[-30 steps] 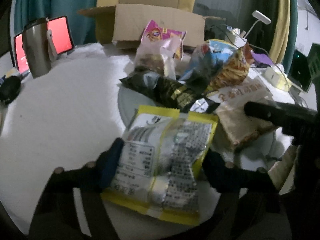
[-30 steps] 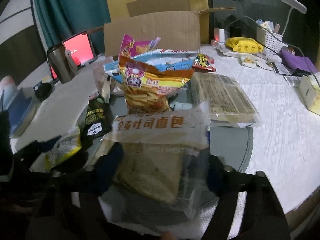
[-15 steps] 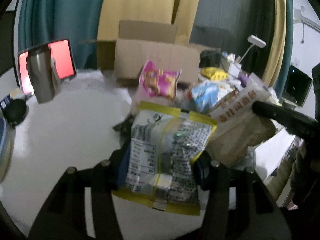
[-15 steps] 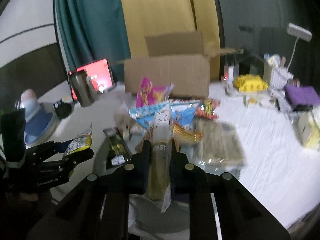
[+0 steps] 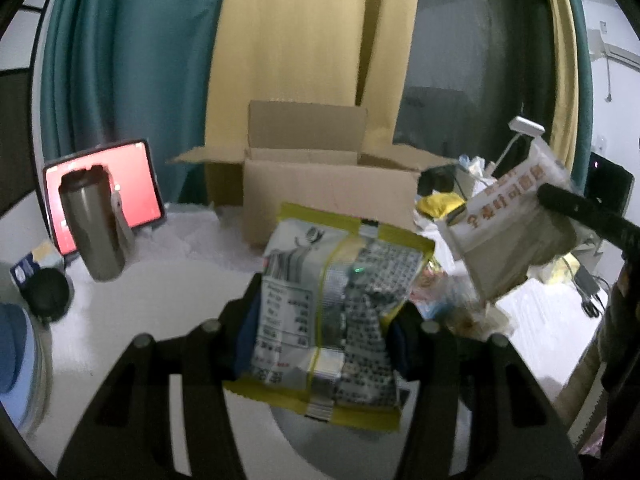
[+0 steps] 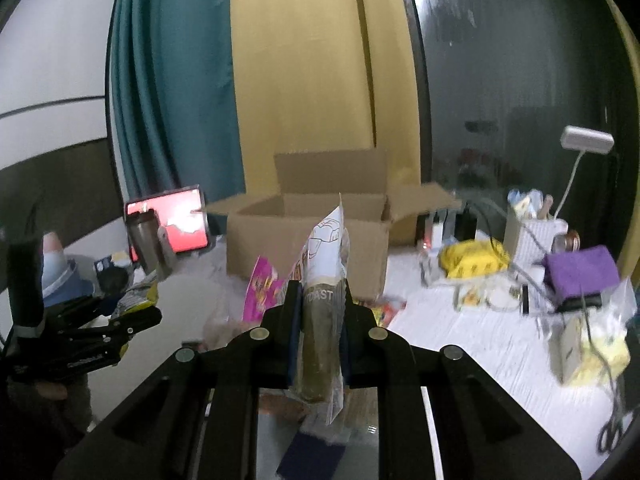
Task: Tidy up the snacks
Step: 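Lift both held bags and carry them over the open cardboard box, then open both tools to drop the bags into the cardboard box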
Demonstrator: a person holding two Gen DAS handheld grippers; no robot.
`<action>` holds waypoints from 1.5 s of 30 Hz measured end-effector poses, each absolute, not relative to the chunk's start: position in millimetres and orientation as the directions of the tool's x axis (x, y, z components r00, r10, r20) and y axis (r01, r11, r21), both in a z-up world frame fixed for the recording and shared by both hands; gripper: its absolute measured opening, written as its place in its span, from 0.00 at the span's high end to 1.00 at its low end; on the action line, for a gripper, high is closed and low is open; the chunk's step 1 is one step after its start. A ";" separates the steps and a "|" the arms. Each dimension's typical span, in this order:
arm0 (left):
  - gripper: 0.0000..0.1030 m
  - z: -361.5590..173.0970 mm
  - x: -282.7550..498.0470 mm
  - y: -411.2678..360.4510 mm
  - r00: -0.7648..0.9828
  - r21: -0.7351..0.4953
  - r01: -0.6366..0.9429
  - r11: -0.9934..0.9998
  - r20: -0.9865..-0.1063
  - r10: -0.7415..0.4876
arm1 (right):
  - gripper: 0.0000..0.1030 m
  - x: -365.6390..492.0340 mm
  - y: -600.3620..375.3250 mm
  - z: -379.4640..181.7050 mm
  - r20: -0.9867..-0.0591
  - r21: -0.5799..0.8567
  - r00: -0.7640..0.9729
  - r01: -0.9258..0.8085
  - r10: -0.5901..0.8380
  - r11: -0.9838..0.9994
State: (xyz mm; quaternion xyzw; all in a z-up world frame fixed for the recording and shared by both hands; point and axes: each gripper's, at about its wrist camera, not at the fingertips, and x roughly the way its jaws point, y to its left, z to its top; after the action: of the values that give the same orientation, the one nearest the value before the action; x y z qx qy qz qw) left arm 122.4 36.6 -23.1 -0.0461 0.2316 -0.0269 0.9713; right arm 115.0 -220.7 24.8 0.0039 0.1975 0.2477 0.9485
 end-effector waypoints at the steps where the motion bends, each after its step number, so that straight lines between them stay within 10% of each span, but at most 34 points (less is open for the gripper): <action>1: 0.47 -20.3 126.2 37.9 0.894 -0.101 0.031 0.994 -0.441 -0.073 | 0.83 118.5 -220.6 27.1 -0.365 0.101 0.803 -0.468 0.470 0.878; 37: 0.46 35.5 369.7 86.9 0.924 -0.073 0.036 0.997 -0.378 -0.061 | 0.83 354.4 -155.7 64.7 -0.242 0.059 0.840 -0.486 0.485 0.872; 41: 0.33 28.9 392.6 93.2 0.903 -0.112 0.026 0.993 -0.423 -0.071 | 0.82 371.5 -144.5 57.3 -0.263 0.068 0.839 -0.476 0.476 0.877; 43: 0.23 25.7 397.5 97.9 0.900 -0.148 0.018 0.989 -0.429 -0.080 | 0.75 378.1 -139.9 53.7 -0.277 0.077 0.830 -0.483 0.484 0.872; 45: 0.20 24.6 396.4 101.1 0.901 -0.171 0.013 0.985 -0.426 -0.086 | 0.41 380.8 -137.3 51.3 -0.287 0.077 0.838 -0.462 0.464 0.883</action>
State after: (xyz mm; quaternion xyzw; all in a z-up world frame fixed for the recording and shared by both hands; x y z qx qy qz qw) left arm 396.4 101.1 24.6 -0.0819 0.2214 -0.0256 0.9714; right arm 380.8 -137.3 51.3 0.0025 0.1504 0.2414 0.9587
